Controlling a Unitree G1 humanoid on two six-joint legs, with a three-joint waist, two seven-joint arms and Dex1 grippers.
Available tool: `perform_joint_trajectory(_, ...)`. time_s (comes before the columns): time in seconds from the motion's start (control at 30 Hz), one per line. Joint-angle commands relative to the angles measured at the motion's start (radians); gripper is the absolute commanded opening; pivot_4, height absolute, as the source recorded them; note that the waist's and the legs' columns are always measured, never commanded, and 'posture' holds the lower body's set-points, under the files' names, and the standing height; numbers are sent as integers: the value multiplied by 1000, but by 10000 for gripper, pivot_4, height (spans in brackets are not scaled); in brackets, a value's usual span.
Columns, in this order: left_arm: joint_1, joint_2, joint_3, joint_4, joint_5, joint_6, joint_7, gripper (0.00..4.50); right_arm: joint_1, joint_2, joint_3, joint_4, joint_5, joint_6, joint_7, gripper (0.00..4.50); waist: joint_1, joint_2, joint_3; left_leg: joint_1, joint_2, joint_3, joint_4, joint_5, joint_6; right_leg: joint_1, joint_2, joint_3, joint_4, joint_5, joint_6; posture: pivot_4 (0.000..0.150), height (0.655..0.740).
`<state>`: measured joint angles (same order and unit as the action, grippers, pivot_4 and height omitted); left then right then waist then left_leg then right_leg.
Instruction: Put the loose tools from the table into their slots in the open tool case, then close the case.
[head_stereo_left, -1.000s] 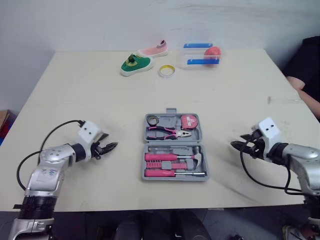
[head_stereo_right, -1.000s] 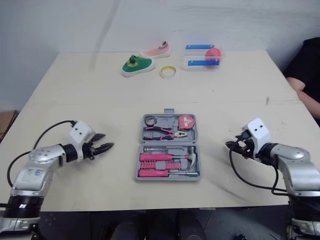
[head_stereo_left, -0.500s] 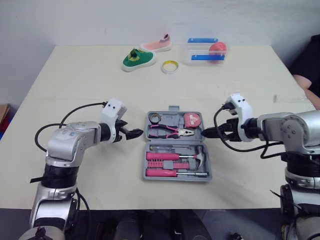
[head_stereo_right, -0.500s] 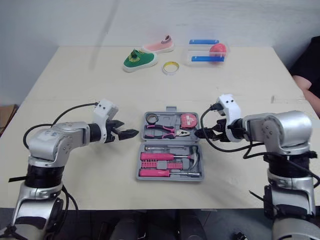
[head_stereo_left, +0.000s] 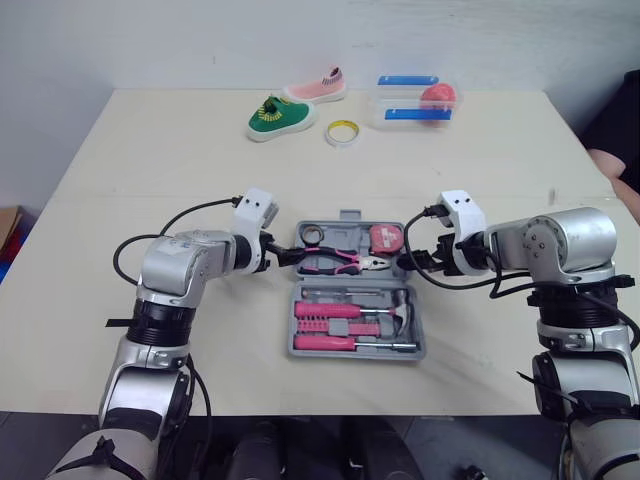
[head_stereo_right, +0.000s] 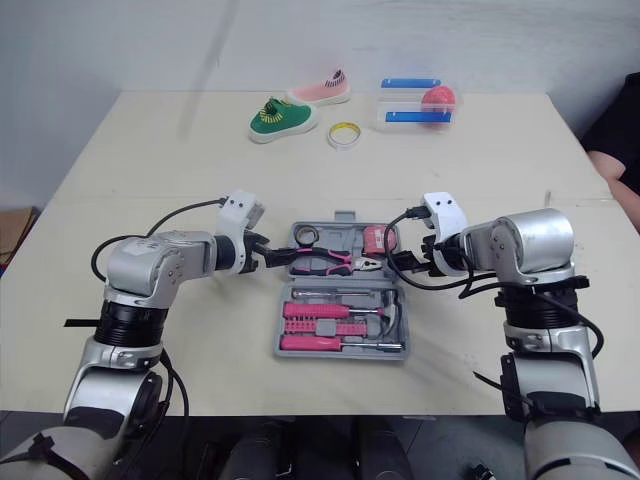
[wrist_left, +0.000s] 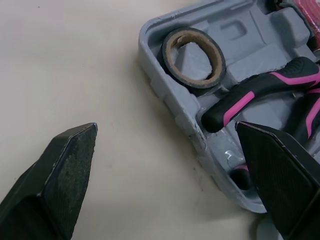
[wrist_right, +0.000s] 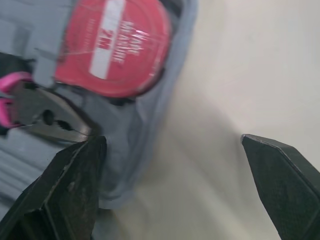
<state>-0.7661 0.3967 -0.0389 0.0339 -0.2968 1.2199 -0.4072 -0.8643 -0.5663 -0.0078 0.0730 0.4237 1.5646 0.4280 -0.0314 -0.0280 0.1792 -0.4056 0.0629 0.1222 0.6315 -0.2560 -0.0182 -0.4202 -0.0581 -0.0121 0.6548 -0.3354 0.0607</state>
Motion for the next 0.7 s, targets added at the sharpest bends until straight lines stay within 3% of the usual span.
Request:
perform_joint_trajectory(0.03,-29,2,-21,22,23,-26,7,44787,-28,9,-3,4,-17,-30,-14,44817,1,0,0,0,0,0,0,0,0,0,0,0,0,0,0,1500,7400)
perform_joint_trajectory(0.5,-48,-66,-64,102,71,-72,40,44787,-36,85,-43,120,-52,-22,-61,44817,3,0,0,3,-2,-1,2,1,1,2,-2,0,3,0,0,1500,7400)
perform_joint_trajectory(0.57,-50,-77,-76,105,72,-66,36,45000,-24,86,-31,110,-49,-9,-54,38744,4,0,0,3,-2,-1,2,1,1,3,-2,-1,3,0,0,1500,7400)
perform_joint_trajectory(0.6,-50,-85,-81,100,68,-58,32,42294,-18,88,-31,99,-45,7,-52,36360,4,0,0,3,-2,-1,2,1,1,3,-2,-1,3,0,0,1500,7400)
perform_joint_trajectory(0.7,-49,-98,-81,89,60,-40,26,32251,-14,95,-42,82,-40,36,-52,22135,4,0,0,3,-2,-1,2,1,1,3,-2,-1,3,0,0,1500,7400)
